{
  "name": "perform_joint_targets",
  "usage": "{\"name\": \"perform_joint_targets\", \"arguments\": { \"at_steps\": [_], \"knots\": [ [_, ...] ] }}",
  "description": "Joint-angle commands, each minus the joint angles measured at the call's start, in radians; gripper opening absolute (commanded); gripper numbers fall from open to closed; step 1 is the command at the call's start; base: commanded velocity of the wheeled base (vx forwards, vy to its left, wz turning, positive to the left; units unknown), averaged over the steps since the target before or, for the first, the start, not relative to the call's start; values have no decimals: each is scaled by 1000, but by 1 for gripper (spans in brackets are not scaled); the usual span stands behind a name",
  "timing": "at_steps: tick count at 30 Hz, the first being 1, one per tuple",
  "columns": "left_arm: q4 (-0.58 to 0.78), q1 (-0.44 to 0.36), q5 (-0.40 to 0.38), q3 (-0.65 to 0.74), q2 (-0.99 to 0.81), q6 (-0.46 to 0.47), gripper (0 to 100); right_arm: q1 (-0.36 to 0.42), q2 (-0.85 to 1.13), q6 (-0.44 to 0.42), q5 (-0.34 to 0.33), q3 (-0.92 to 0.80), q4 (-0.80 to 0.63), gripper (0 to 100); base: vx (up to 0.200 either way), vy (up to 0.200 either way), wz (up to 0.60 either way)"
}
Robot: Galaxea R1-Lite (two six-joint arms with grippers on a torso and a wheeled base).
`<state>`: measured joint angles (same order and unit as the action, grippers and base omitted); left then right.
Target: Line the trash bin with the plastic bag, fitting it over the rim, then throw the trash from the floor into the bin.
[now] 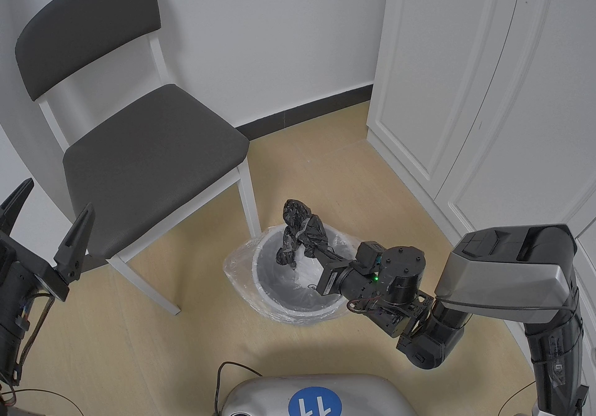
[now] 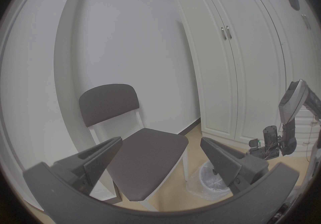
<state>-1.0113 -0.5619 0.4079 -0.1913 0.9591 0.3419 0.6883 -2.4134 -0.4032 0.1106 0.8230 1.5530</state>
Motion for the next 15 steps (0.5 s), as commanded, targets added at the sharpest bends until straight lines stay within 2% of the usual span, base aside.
{"name": "perform_joint_targets", "arguments": {
  "at_steps": [1,6,15],
  "knots": [
    [0,-1,0,1,7,0,100,2,-32,0,0,13,18,0,0,0,0],
    [-1,-1,0,0,6,0,100,17,-70,-32,0,35,18,0,0,0,0],
    [-1,-1,-1,0,7,0,100,-7,-161,-88,50,165,18,0,0,0,0]
  ]
}}
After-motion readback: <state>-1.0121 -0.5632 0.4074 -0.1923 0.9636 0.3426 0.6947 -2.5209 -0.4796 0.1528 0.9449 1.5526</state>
